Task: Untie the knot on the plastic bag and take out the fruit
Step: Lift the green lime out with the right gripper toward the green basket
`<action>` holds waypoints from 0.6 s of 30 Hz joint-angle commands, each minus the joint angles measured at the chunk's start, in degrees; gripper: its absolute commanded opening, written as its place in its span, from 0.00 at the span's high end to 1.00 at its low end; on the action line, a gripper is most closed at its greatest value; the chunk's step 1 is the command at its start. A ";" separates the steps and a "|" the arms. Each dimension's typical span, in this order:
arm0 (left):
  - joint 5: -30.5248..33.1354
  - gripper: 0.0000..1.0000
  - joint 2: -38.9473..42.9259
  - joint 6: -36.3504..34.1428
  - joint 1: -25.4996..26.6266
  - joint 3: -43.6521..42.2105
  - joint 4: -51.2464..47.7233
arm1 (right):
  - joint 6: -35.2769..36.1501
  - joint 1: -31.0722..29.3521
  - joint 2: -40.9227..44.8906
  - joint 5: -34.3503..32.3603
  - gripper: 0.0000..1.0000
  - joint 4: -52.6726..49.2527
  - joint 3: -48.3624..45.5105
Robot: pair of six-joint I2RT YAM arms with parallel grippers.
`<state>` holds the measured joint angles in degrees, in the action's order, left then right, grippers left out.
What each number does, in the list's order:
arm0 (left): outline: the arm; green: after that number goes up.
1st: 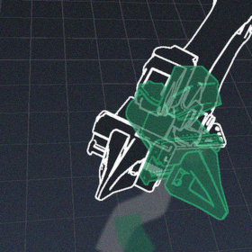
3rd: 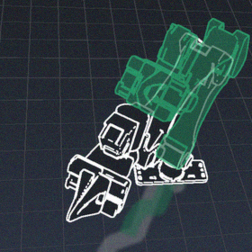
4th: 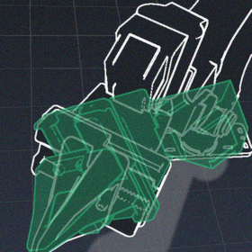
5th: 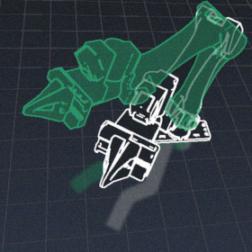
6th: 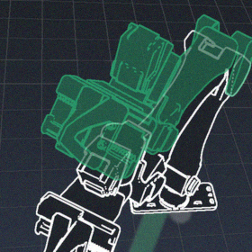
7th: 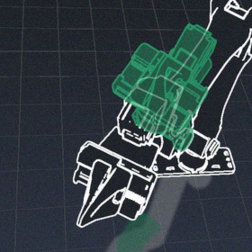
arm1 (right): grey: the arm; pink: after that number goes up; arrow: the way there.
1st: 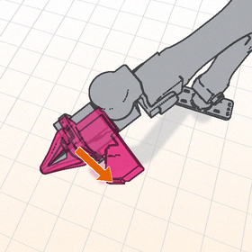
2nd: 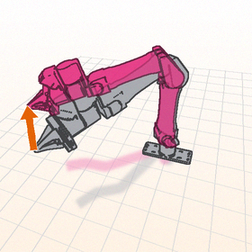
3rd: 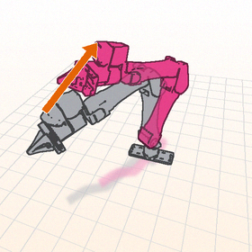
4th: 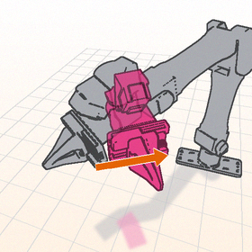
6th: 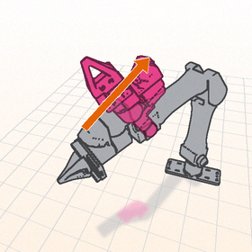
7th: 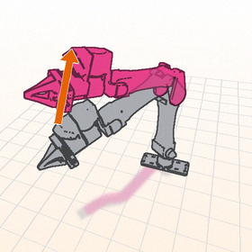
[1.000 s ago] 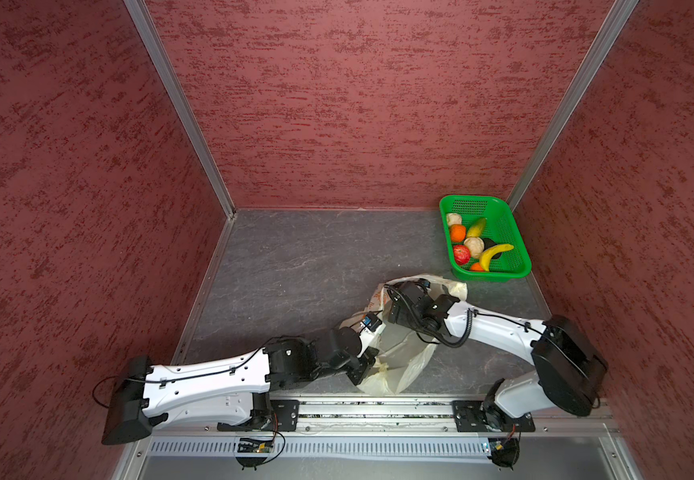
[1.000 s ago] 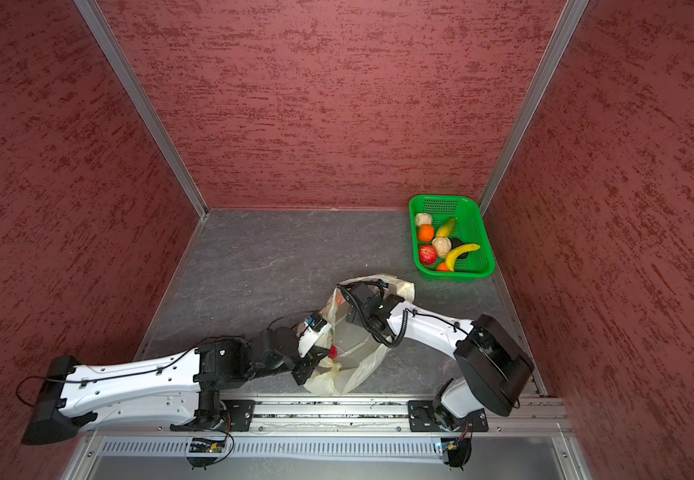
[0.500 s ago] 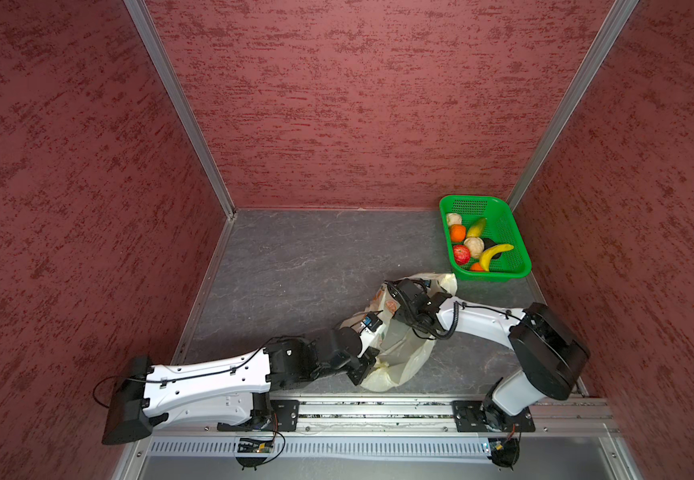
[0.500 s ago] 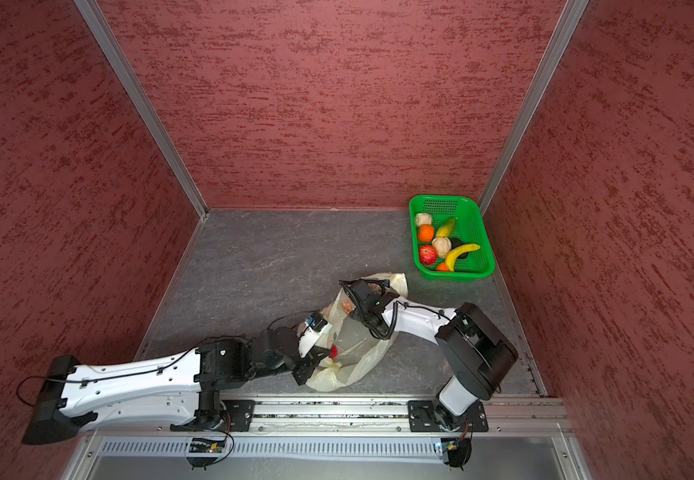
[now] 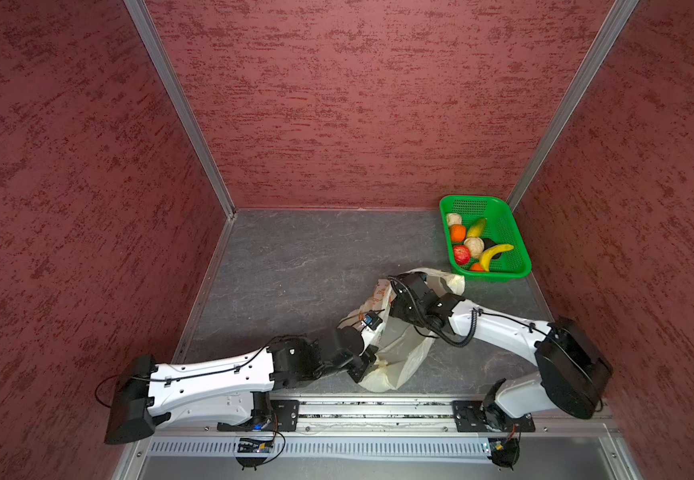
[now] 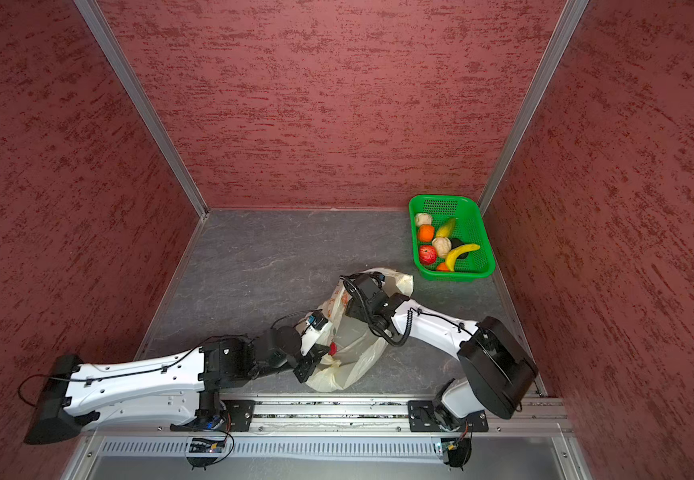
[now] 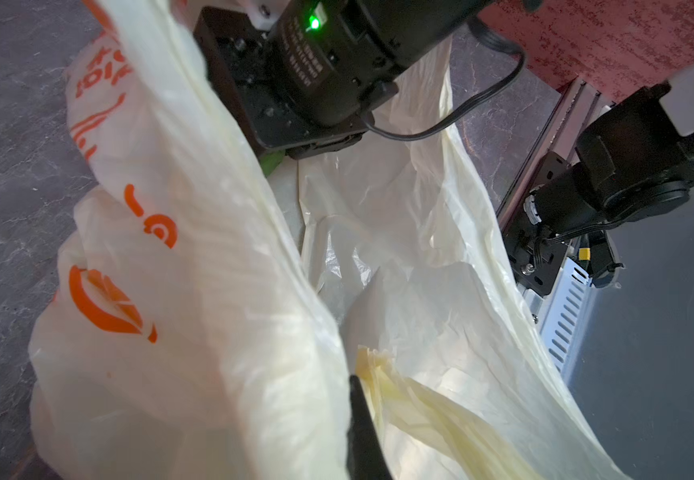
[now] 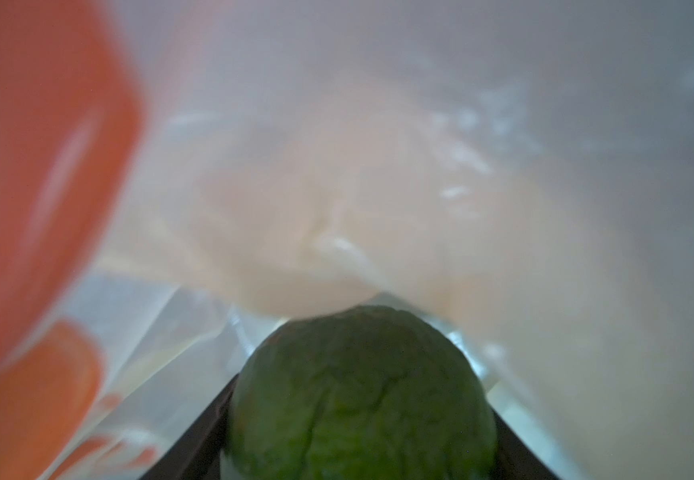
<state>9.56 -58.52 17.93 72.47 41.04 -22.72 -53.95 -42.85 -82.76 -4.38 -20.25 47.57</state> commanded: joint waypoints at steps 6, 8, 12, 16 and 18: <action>2.26 1.00 -0.89 -1.56 -3.05 1.76 0.98 | 5.29 -3.56 3.11 8.34 0.42 -2.08 2.05; 2.39 1.00 -1.03 -1.65 -3.76 1.86 0.48 | 5.97 -4.79 3.71 8.73 0.42 -3.46 2.85; 2.48 1.00 -1.07 -1.69 -4.73 2.07 -0.50 | 6.91 -6.93 5.87 8.20 0.42 -6.95 4.80; 2.74 1.00 -0.94 -1.67 -5.58 2.29 -1.31 | 7.29 -8.75 8.37 7.22 0.42 -10.71 7.18; 2.83 1.00 -0.92 -1.67 -6.07 2.51 -1.60 | 7.26 -9.33 9.66 6.68 0.42 -12.70 8.43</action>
<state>11.66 -59.33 17.08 67.07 41.82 -23.27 -47.46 -51.33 -75.44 3.25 -28.45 53.58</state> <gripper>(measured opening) 0.043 0.700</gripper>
